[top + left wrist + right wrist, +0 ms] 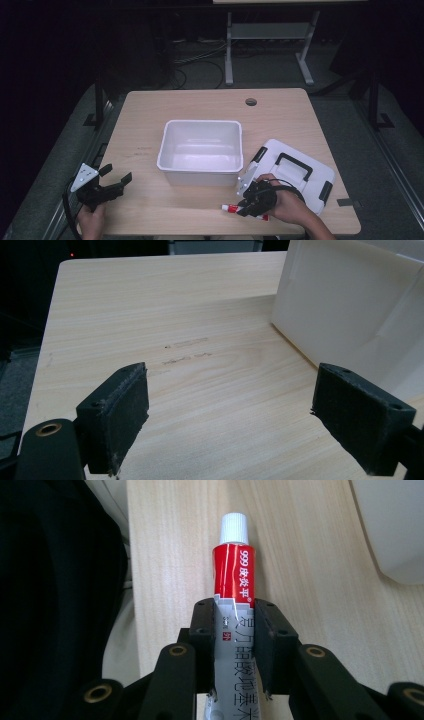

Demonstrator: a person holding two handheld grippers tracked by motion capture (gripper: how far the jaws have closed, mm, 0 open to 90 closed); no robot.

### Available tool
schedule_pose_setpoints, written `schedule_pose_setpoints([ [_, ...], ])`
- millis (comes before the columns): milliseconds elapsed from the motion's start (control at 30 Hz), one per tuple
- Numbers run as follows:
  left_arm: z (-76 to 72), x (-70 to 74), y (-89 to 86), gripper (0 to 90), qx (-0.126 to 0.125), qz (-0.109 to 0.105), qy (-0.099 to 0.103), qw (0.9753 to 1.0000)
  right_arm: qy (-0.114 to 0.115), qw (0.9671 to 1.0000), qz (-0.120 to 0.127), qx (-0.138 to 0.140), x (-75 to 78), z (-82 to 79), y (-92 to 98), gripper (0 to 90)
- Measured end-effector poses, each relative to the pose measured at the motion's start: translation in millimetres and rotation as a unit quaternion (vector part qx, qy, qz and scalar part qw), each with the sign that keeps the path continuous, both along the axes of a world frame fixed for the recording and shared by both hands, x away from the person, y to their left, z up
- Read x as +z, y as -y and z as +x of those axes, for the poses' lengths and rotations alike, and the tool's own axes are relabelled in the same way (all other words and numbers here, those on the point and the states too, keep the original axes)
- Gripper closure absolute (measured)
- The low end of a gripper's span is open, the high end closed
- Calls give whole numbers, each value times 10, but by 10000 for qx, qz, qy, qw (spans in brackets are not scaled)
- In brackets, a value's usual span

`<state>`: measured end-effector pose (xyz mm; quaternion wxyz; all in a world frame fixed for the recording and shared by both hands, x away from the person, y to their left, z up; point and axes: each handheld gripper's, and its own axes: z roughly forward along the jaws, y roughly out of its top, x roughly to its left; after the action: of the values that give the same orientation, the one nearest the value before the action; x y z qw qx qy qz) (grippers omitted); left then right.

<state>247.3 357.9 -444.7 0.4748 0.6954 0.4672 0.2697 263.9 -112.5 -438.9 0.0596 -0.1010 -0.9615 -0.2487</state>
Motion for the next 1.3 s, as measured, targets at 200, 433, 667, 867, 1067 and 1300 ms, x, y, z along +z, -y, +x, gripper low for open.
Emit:
schedule_pose_setpoints([
  [200,0,0,1,141,5,5,-2,10000,26,10000,51,30,94,-16,-13,719],
  [433,-1,3,1,141,-3,13,-1,10000,82,9998,120,119,253,-37,-41,719],
  [667,1,1,2,141,-3,10,-1,10000,150,9994,230,223,452,-56,-84,719],
  [867,0,0,-2,141,4,-5,-9,10000,189,9987,337,334,632,-75,-145,719],
  [1067,0,-1,-5,141,4,-10,-14,10000,227,9983,370,396,771,-65,-202,719],
  [1300,1,1,-2,141,-3,-3,-21,10000,294,9976,396,480,927,-34,-281,719],
])
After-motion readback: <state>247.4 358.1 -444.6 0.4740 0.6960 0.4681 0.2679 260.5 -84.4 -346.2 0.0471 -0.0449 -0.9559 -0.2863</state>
